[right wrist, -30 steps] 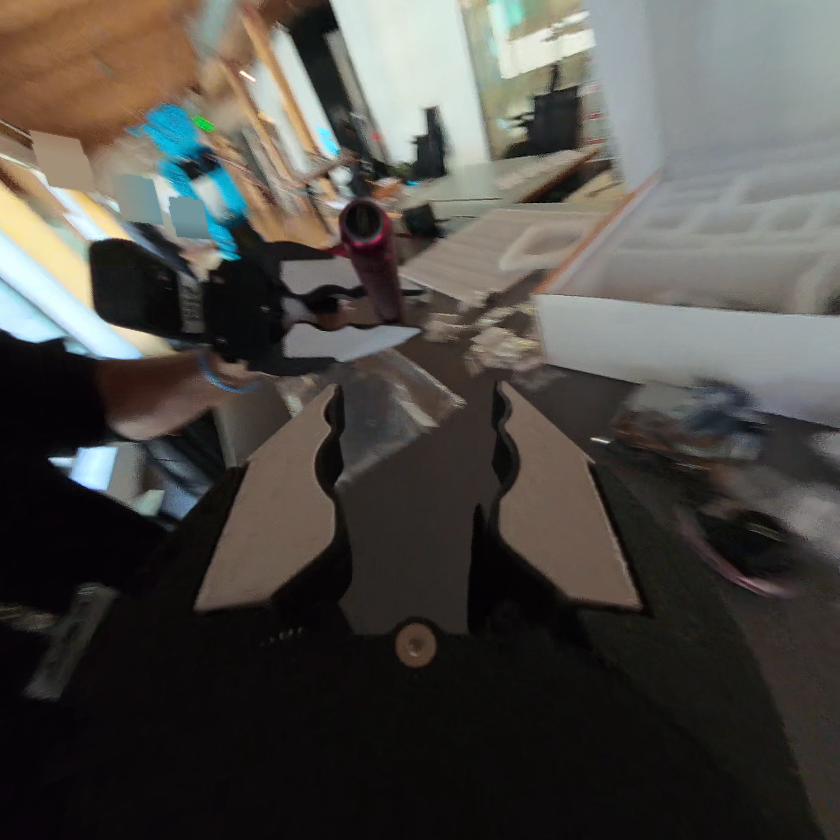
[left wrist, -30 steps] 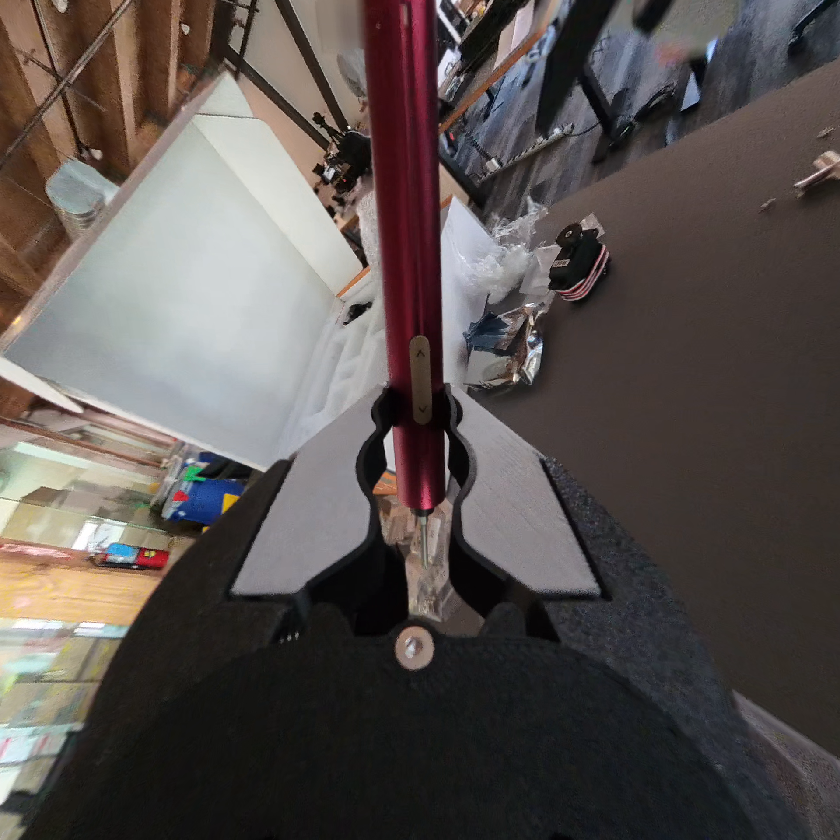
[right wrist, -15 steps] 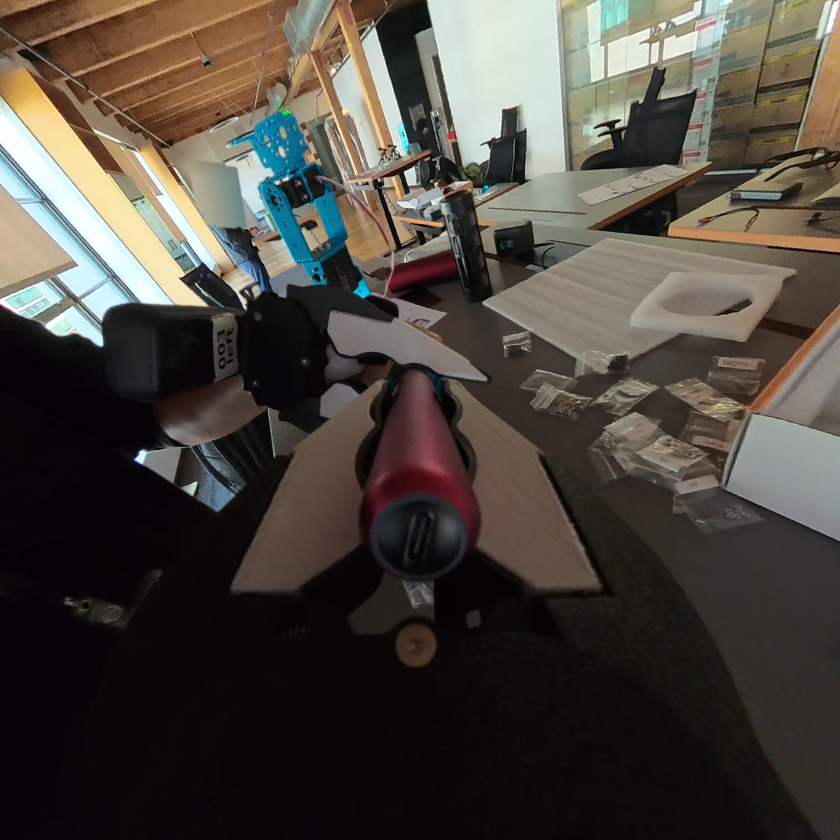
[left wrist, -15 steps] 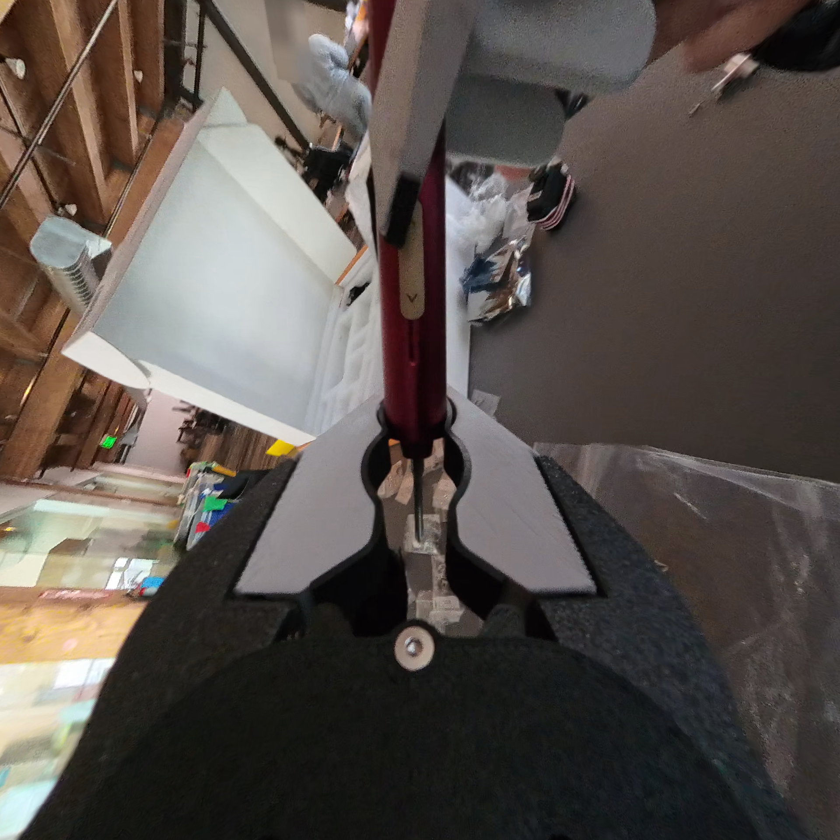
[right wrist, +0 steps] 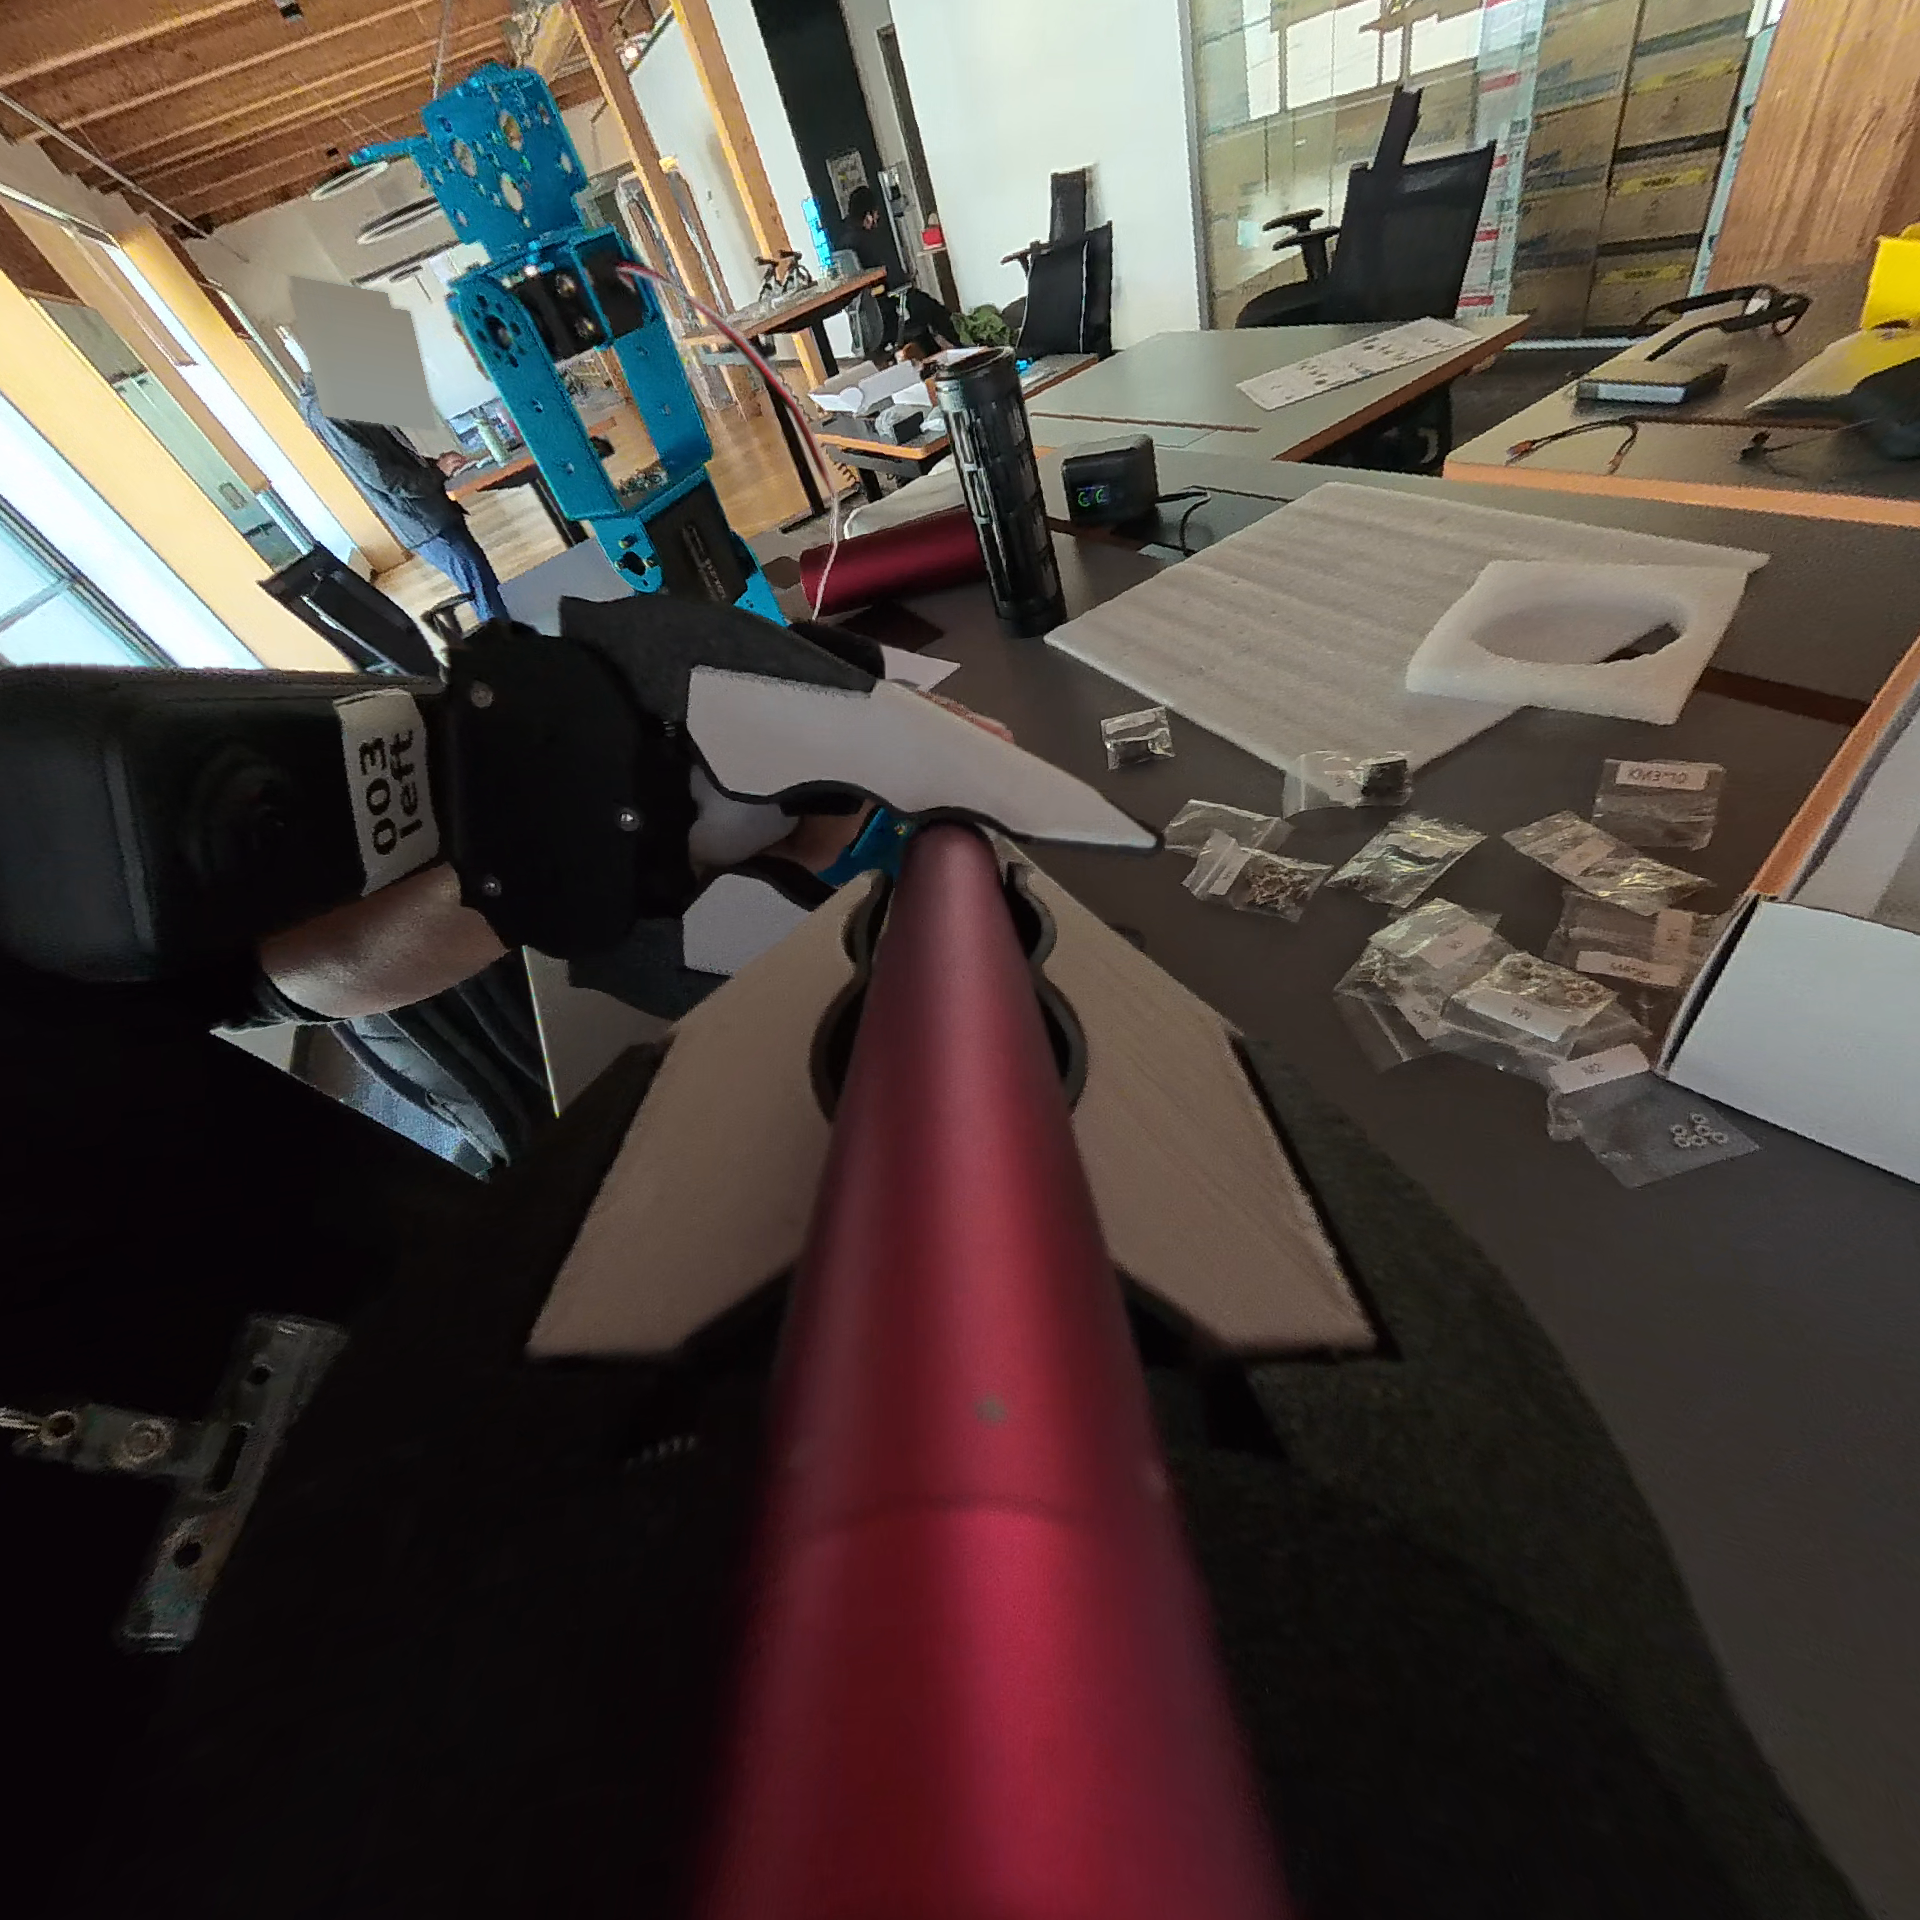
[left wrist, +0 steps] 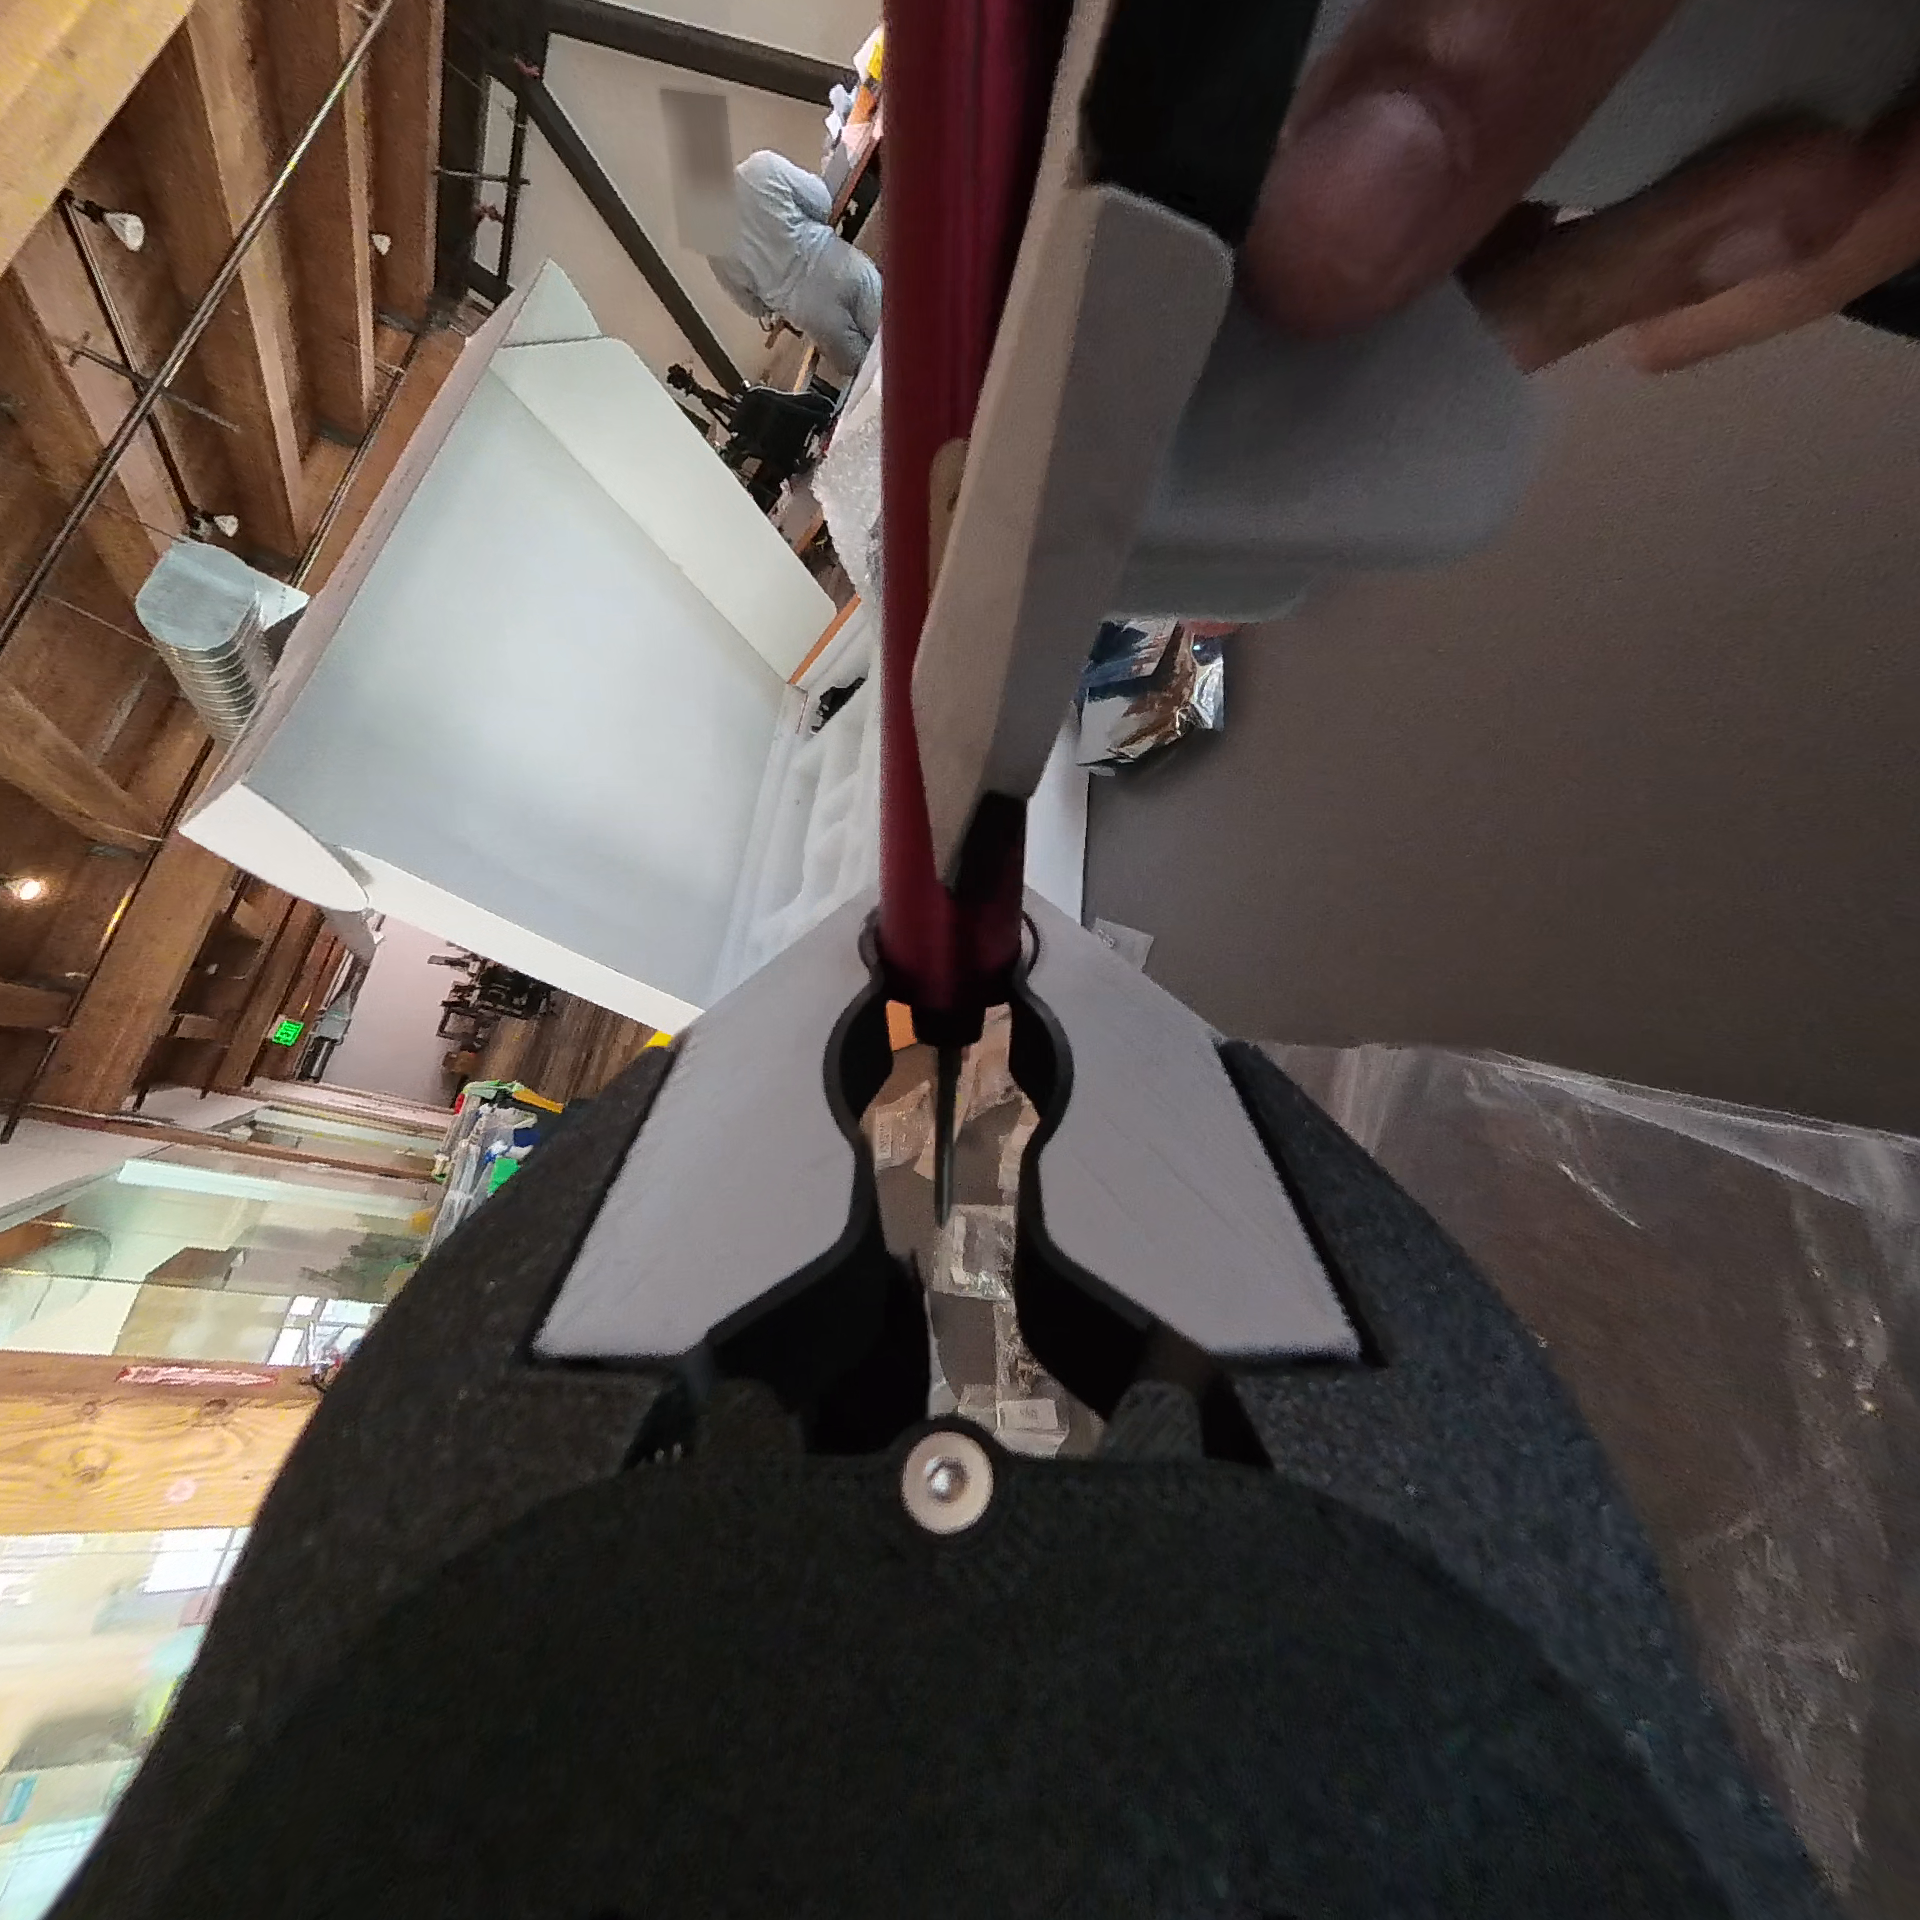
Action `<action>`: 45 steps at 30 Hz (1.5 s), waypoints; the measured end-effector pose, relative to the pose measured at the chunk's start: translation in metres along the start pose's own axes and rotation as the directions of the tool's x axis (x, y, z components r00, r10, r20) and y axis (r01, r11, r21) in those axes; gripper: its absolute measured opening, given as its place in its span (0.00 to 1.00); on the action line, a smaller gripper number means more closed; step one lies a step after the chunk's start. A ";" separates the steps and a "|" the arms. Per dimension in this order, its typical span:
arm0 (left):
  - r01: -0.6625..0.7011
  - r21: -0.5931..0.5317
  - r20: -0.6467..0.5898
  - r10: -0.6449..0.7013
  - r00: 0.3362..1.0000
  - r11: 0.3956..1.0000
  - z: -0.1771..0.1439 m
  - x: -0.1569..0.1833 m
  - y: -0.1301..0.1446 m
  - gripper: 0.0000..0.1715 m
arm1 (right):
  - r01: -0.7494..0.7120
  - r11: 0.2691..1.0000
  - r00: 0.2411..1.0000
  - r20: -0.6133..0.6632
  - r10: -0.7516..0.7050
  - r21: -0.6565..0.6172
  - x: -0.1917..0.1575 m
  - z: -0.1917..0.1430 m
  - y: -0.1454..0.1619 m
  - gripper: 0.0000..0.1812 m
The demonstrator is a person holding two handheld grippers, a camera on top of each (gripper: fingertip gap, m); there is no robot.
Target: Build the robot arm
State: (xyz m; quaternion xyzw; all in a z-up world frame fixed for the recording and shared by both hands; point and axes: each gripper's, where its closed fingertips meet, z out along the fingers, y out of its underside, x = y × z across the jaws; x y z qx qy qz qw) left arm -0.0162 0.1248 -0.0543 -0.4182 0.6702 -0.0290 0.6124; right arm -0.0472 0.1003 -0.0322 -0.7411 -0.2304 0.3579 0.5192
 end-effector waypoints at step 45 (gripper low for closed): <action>-0.032 0.164 0.216 -0.004 0.976 0.986 -0.032 0.000 -0.048 0.11 | 0.021 0.996 0.999 0.040 -0.025 0.082 -0.036 -0.026 0.002 0.15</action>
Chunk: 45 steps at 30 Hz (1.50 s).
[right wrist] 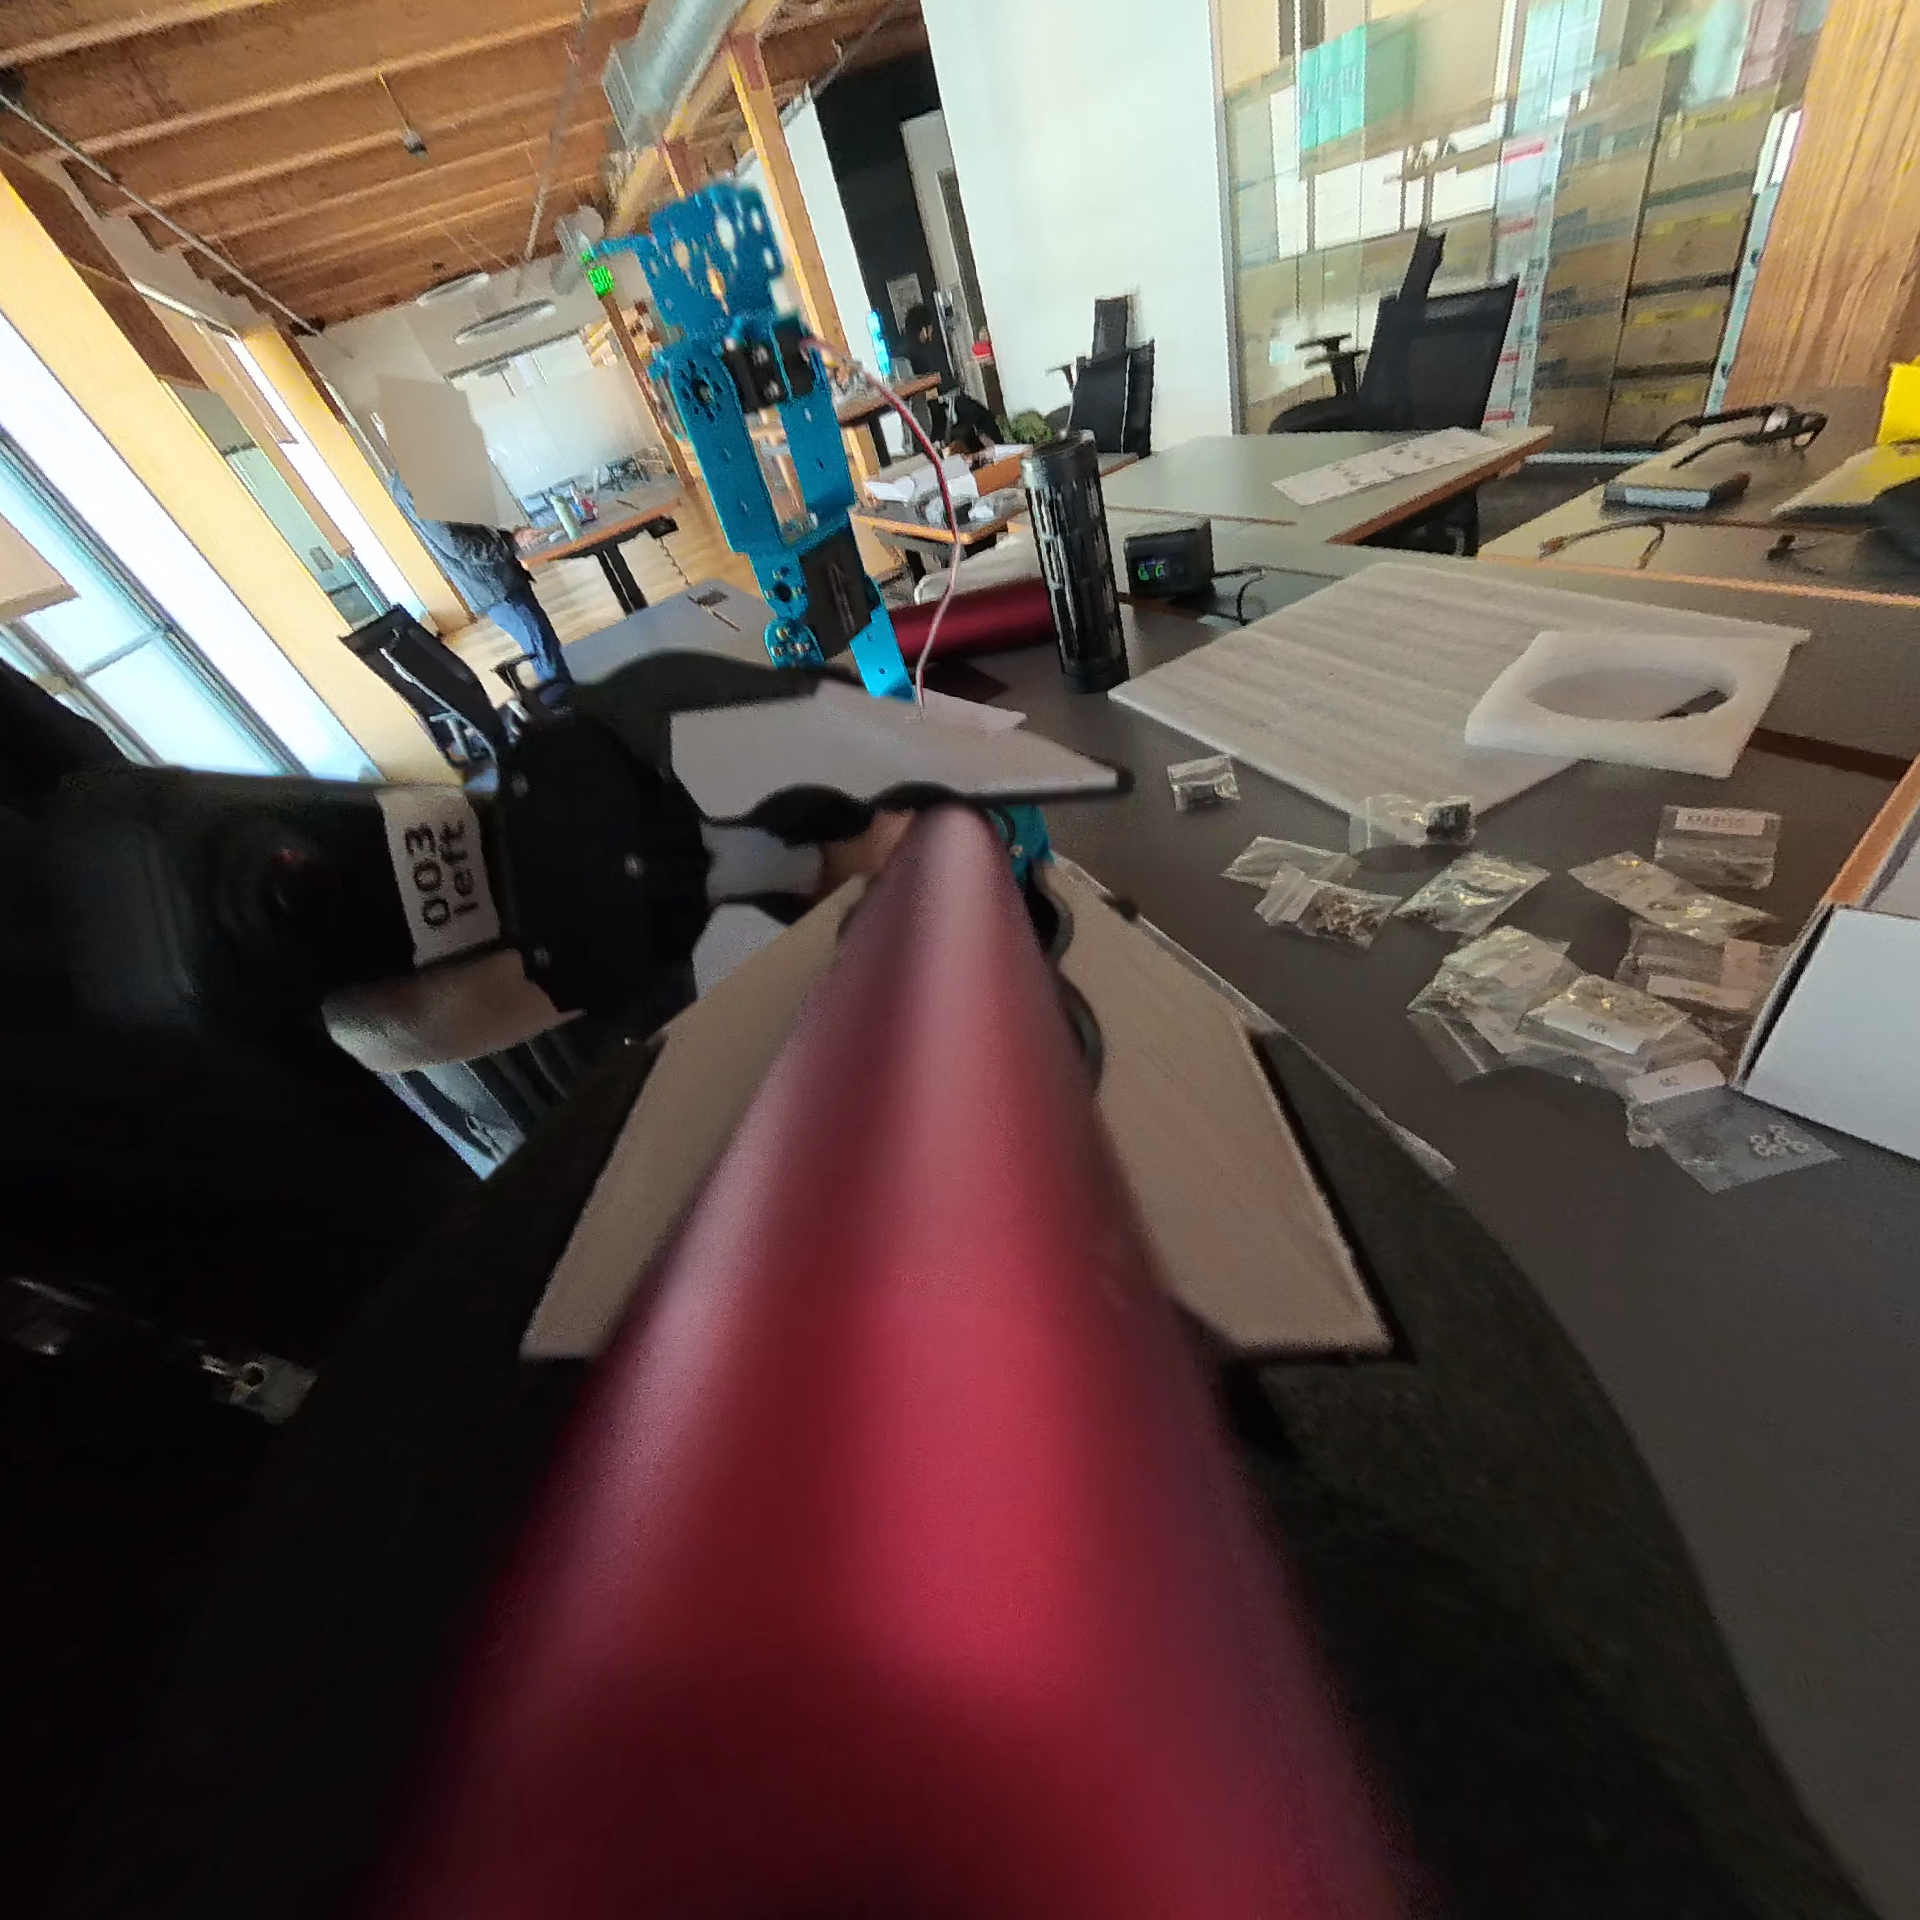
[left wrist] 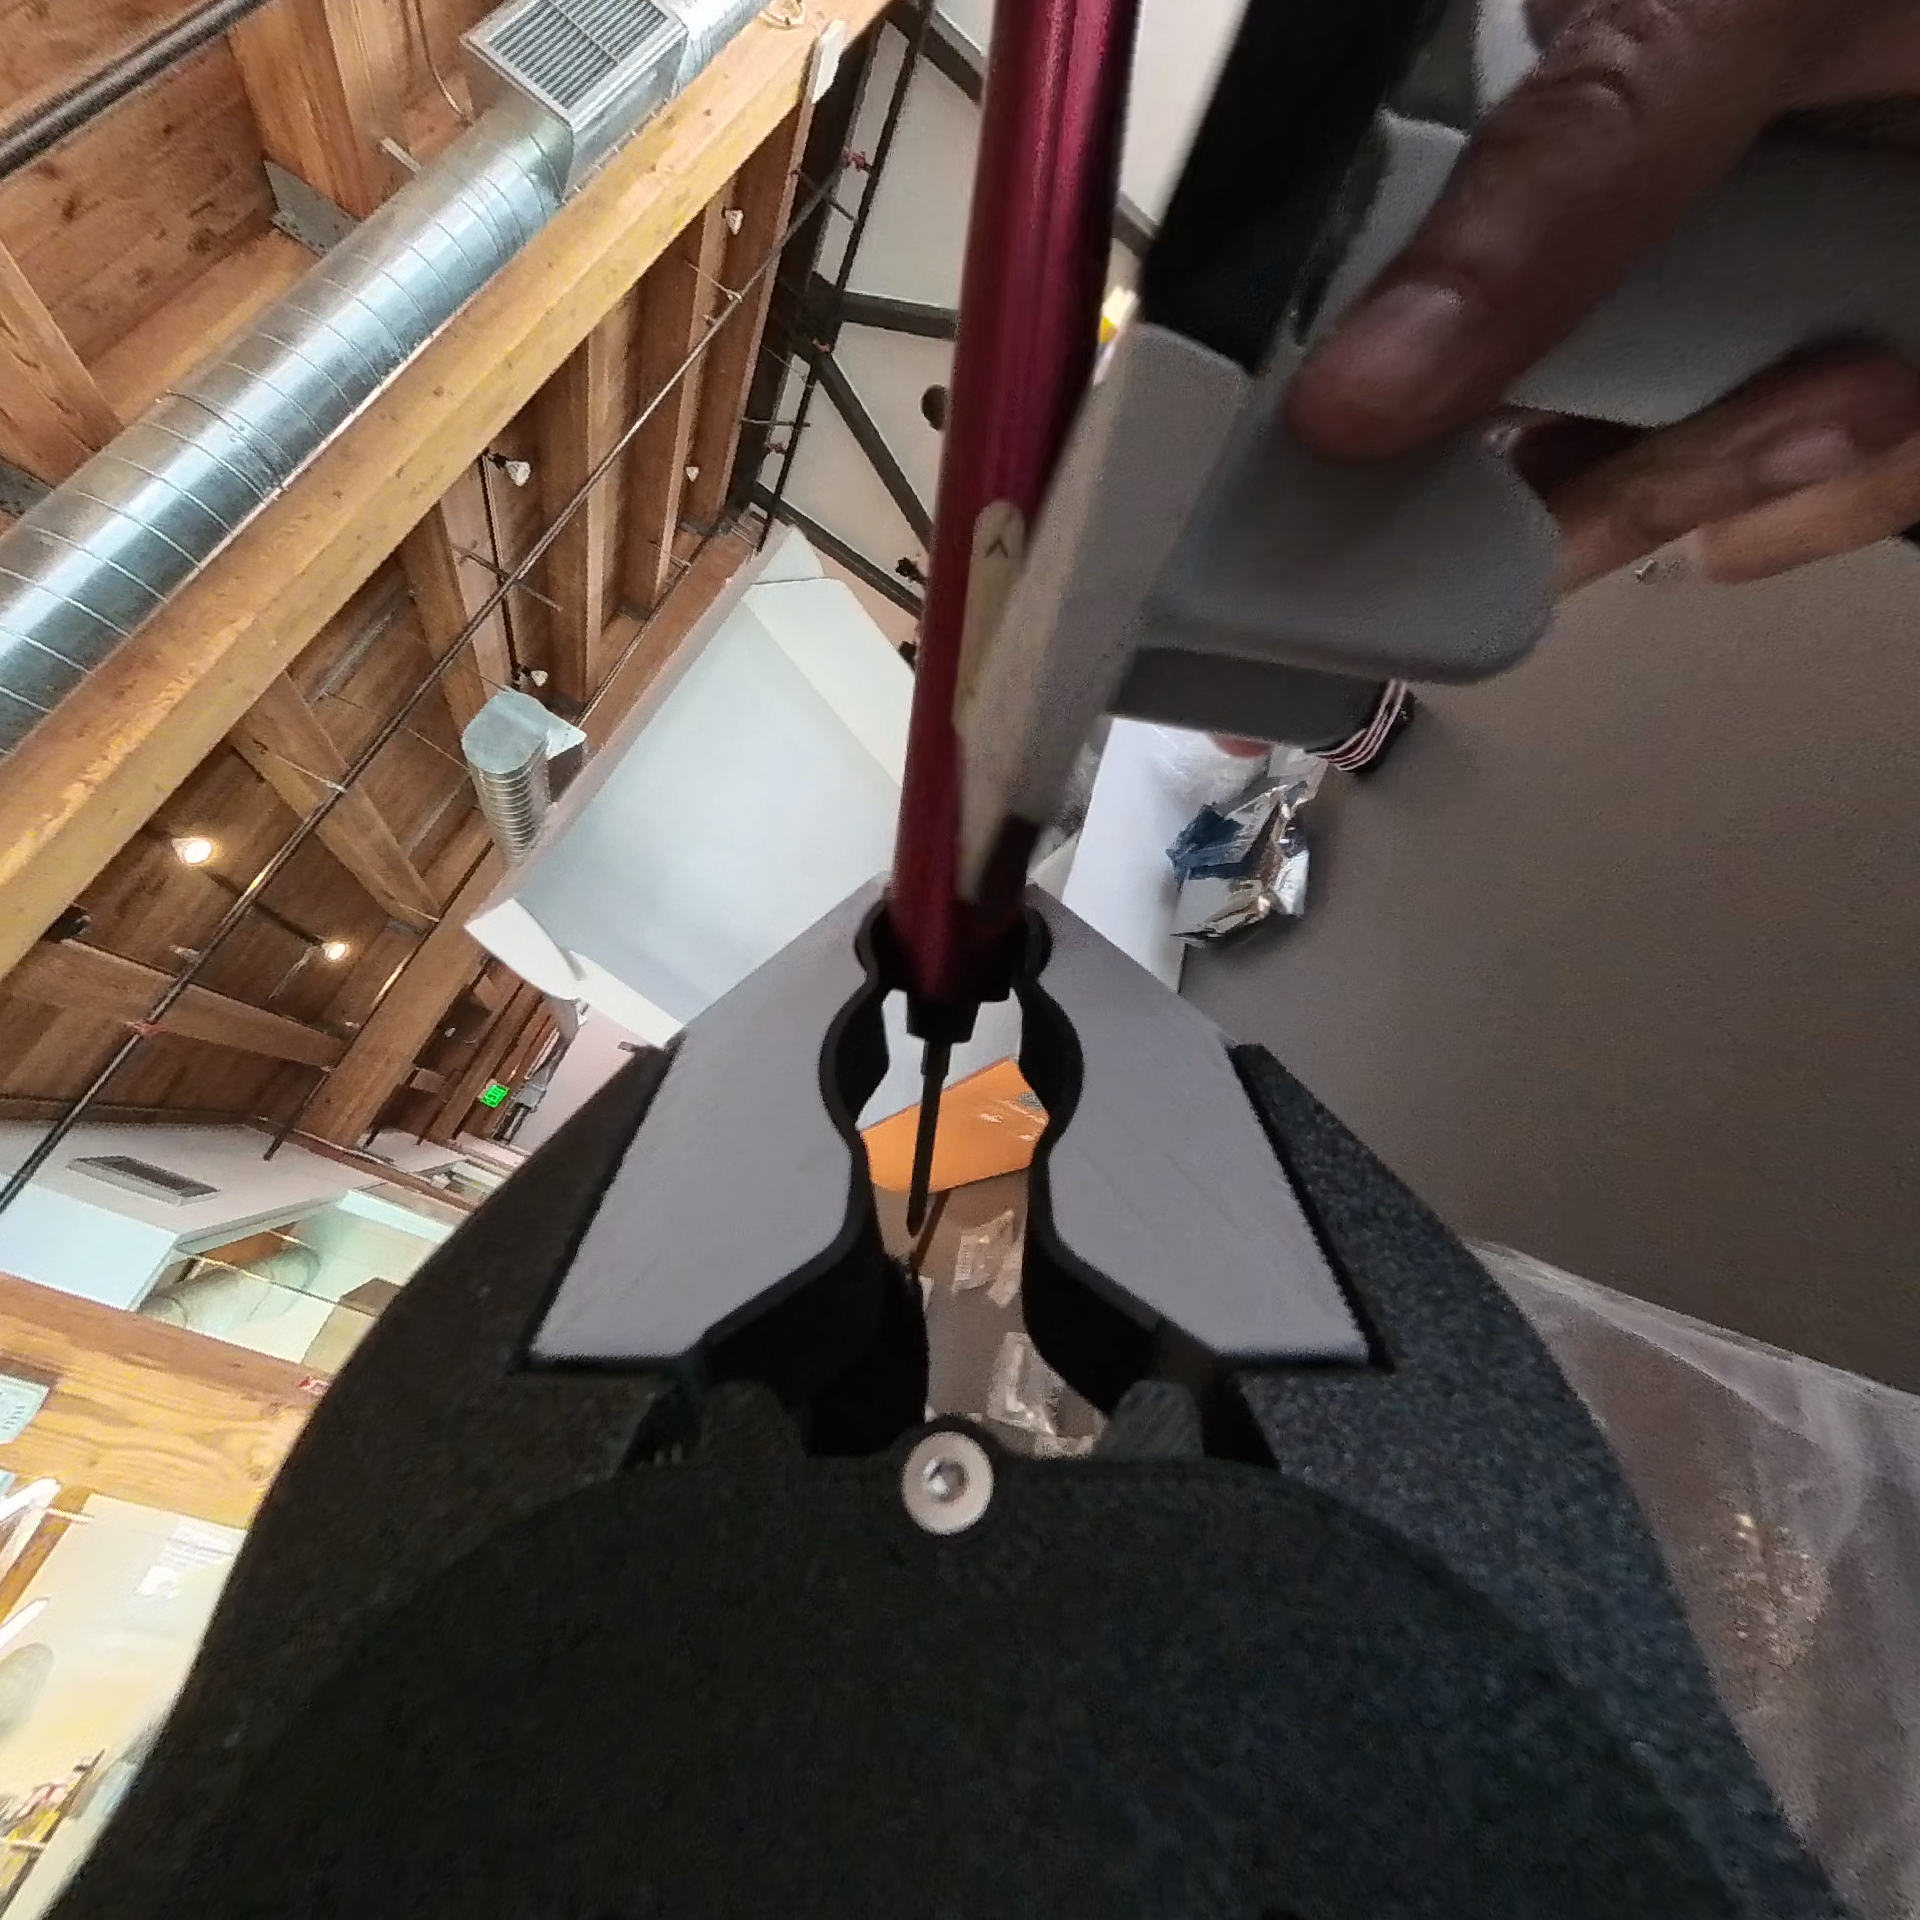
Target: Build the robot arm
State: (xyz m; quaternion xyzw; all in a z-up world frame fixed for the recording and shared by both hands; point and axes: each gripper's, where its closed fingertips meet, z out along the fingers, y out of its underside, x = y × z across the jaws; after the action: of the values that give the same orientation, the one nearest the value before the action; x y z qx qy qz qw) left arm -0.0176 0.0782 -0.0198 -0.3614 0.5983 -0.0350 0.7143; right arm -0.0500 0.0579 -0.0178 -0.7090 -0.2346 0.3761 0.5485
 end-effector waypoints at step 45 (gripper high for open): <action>0.593 -0.339 0.087 -0.603 0.793 0.731 -0.126 0.006 0.110 0.19 | 0.067 0.992 0.985 -0.152 -0.082 -0.103 0.027 -0.023 0.027 0.12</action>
State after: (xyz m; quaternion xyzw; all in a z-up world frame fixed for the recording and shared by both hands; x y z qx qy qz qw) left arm -0.1686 0.0968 -0.0894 -0.6545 0.4569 -0.1614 0.5804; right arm -0.0177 0.0561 -0.0487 -0.7529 -0.2352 0.2867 0.5437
